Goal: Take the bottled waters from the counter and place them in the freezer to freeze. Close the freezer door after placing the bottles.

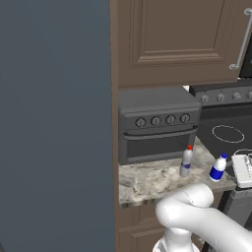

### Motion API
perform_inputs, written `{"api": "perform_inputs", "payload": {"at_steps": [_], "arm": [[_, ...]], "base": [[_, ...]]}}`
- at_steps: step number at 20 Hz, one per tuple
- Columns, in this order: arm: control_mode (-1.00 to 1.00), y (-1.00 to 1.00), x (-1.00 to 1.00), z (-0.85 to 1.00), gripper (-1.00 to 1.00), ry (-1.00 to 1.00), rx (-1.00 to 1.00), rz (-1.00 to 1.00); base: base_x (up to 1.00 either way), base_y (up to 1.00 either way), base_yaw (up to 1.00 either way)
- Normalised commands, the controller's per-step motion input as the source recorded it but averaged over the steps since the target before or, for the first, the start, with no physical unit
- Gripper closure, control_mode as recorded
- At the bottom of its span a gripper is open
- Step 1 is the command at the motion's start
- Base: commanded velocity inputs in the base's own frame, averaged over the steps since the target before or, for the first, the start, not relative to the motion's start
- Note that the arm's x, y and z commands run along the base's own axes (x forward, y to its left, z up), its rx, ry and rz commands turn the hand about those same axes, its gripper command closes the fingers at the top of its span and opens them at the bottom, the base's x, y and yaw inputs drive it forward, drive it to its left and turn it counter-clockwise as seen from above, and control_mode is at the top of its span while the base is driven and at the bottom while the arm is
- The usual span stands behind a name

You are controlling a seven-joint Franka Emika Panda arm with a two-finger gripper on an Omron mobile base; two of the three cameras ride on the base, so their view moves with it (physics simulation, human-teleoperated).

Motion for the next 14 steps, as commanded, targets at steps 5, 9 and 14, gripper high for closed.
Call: {"api": "perform_inputs", "payload": {"at_steps": [5,9,14], "arm": [[-1.0,0.0,0.01,0.0,-1.0,0.02,0.12,0.0],[-1.0,0.0,0.01,0.0,-1.0,0.0,0.22,0.02],[-1.0,0.0,0.0,0.0,-1.0,0.0,0.14,0.04]], "base": [[0.0,0.0,0.0],[0.0,0.0,0.0],[0.0,0.0,0.0]]}}
